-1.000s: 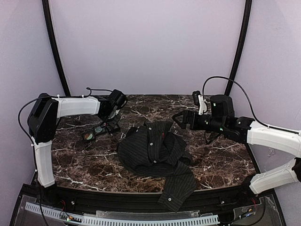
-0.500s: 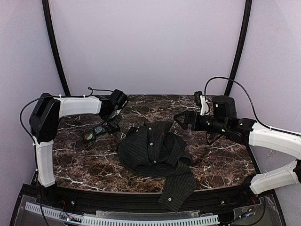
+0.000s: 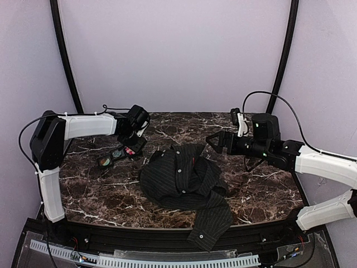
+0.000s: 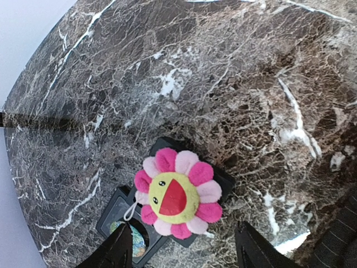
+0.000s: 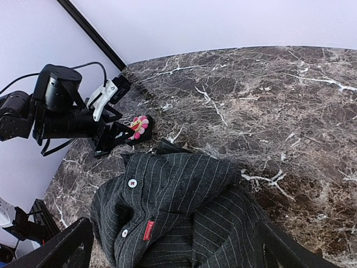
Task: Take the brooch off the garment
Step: Place the brooch in the brooch box, then reset both arms
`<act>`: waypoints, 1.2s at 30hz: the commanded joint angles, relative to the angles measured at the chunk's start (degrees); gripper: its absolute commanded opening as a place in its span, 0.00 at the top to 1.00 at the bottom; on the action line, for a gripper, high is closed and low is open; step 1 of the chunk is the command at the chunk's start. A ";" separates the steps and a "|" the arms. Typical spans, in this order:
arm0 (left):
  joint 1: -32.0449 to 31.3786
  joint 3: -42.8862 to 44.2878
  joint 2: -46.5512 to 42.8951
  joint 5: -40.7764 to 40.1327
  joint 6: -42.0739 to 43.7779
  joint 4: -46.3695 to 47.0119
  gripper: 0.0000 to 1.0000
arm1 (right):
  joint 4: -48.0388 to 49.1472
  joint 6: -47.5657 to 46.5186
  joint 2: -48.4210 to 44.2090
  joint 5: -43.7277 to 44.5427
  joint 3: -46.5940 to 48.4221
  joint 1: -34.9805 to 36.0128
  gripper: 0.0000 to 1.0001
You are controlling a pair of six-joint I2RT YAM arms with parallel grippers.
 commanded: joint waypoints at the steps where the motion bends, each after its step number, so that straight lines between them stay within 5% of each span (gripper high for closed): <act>1: 0.29 -3.29 -7.50 5.83 -3.89 2.50 0.28 | 0.71 -1.21 0.70 0.35 1.20 -0.86 0.01; 6: 1.76 -6.97 -10.62 8.98 -8.05 7.64 0.11 | 0.17 -2.89 4.14 -0.94 3.98 -4.21 0.01; 18: 19.86 -26.49 -23.27 15.30 -21.76 35.49 0.06 | 0.54 -8.70 8.79 -1.85 5.51 -24.55 0.01; 27: 30.50 -49.90 -42.06 0.57 -16.36 56.76 0.01 | 27.00 -12.84 0.12 1.26 -12.30 -34.67 0.01; 36: 31.60 -65.42 -41.77 -6.47 -7.69 81.76 0.01 | 50.16 -18.04 3.88 14.81 -26.54 -35.10 0.01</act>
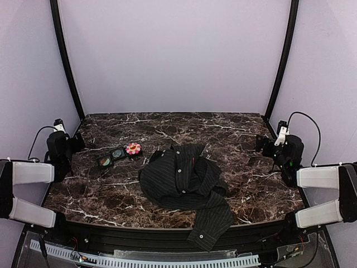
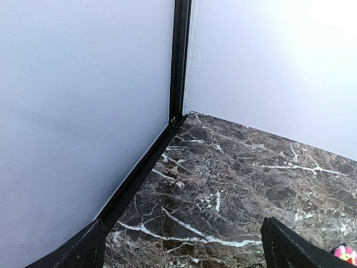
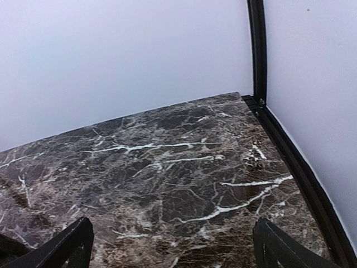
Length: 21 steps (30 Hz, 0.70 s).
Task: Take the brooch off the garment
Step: Reset both arms
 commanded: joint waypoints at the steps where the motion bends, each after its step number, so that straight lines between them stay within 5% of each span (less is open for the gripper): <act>1: 0.02 -3.94 1.81 -3.76 4.64 13.71 0.01 | 13.91 -4.36 2.17 8.24 -2.50 -0.55 0.01; 21: 0.02 -5.61 7.82 -4.52 8.84 19.75 0.01 | 17.10 -6.16 1.82 11.27 -5.27 -0.60 0.01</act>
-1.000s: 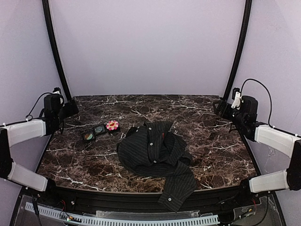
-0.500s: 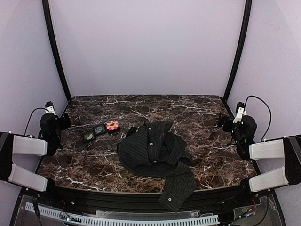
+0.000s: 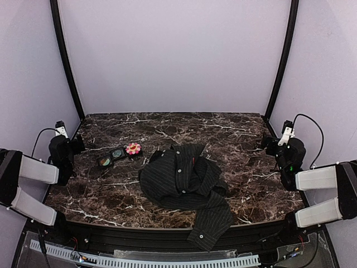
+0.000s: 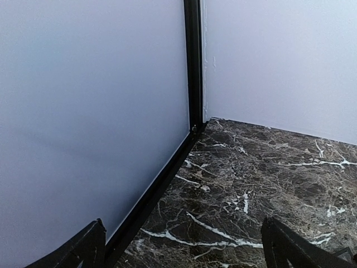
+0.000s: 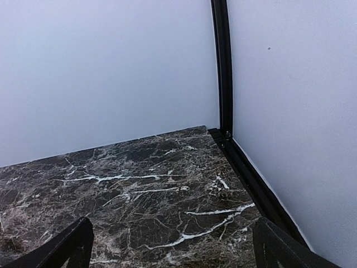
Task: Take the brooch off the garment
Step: Reset both arms
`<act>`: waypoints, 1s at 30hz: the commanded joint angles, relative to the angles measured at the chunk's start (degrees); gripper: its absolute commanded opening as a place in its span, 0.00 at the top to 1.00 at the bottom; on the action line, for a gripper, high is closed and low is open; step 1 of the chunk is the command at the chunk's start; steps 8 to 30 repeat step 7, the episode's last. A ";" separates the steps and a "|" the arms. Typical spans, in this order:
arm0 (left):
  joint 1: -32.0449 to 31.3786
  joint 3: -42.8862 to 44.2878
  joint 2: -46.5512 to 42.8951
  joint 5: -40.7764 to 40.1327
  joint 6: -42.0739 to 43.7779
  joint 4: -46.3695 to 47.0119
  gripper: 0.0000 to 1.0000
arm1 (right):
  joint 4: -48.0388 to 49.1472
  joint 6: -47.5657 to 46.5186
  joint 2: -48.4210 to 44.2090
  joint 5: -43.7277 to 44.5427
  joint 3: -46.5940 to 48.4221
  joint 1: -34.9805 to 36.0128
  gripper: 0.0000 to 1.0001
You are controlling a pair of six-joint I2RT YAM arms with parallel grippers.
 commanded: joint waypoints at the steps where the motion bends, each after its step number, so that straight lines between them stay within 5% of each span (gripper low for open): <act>1: 0.04 -0.99 -0.28 -0.31 1.06 2.35 0.01 | 2.66 -0.55 -0.68 1.12 -0.87 -0.26 0.01; 30: 0.04 -1.62 -0.98 0.36 1.06 3.14 0.01 | 2.26 -0.02 -0.31 0.69 -0.71 -0.23 0.01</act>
